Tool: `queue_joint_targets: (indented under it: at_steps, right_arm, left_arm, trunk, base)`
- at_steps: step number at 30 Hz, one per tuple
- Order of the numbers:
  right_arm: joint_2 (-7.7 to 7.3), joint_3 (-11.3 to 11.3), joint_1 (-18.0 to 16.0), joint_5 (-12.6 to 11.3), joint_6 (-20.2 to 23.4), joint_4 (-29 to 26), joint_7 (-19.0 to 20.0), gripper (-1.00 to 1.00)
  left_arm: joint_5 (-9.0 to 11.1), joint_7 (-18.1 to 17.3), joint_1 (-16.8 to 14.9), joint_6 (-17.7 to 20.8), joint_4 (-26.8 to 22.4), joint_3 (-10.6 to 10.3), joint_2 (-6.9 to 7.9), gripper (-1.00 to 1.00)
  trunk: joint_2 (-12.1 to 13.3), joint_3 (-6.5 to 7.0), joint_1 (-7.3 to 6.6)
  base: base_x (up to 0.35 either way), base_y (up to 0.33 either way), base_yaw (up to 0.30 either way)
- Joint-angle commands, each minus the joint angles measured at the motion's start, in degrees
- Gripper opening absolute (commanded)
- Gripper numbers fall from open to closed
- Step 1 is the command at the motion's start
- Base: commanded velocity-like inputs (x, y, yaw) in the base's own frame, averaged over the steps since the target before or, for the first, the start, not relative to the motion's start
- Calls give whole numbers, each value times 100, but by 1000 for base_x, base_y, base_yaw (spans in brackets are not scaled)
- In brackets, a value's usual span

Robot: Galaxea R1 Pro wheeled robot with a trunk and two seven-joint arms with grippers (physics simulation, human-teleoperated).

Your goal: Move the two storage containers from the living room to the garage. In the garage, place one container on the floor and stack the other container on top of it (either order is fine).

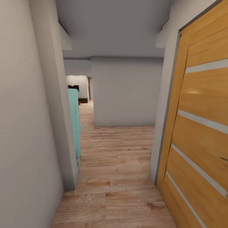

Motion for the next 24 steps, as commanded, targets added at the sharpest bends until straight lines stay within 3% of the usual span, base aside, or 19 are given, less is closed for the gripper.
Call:
queue_joint_targets:
  at_steps: [1,24]
  right_arm:
    - [2,49,-8,-38,-30,18,-3,100]
    - [-3,119,-8,-2,-6,18,-3,100]
  left_arm:
    - [5,3,-5,-18,4,46,-1,100]
    - [21,3,-5,-19,4,57,-1,100]
  trunk:
    - [-6,-9,4]
    - [-6,-9,4]
  base:
    - [322,0,0]
    - [322,0,0]
